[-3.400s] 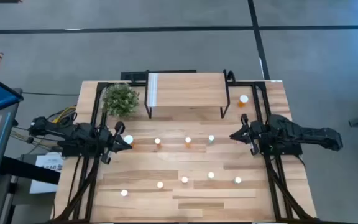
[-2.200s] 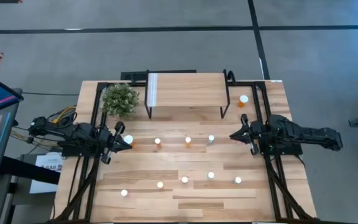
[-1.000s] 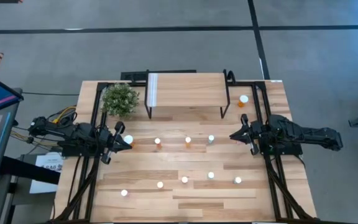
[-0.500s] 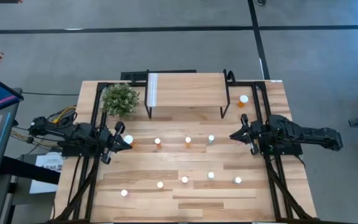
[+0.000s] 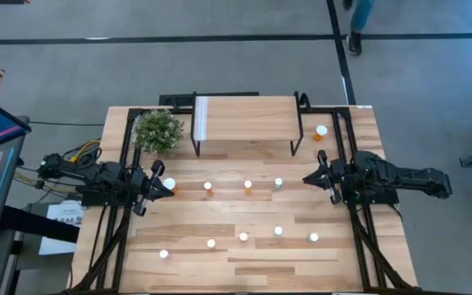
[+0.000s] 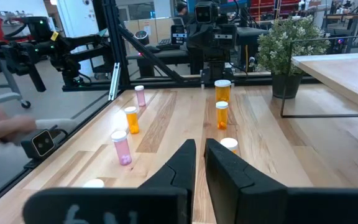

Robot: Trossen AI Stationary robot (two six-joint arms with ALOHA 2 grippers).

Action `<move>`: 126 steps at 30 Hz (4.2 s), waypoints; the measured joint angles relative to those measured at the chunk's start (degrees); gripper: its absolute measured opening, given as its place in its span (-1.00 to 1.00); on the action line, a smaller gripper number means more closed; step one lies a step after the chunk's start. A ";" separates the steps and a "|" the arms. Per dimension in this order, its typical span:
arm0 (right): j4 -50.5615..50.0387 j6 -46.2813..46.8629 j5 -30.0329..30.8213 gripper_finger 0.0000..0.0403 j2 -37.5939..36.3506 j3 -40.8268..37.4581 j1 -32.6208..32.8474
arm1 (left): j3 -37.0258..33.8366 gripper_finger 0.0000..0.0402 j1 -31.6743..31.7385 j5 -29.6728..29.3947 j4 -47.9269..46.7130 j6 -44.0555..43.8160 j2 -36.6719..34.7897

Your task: Pick and place medicine bottles onto shelf by color

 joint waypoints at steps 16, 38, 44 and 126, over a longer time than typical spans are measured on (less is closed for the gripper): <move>0.00 0.00 0.01 -0.70 -0.01 0.01 0.00 | -0.02 -1.00 0.01 0.00 0.01 -0.01 0.02; 0.00 0.00 -0.01 -0.70 0.00 0.00 0.02 | -0.02 -1.00 0.00 -0.01 0.01 -0.02 0.02; 0.00 -0.01 0.01 -0.70 -0.01 0.01 0.01 | 0.00 -1.00 0.00 0.00 0.00 -0.01 0.00; 0.00 0.00 0.01 -0.70 -0.01 0.01 0.00 | 23.15 -0.48 -1.94 -22.67 -35.29 -26.63 27.25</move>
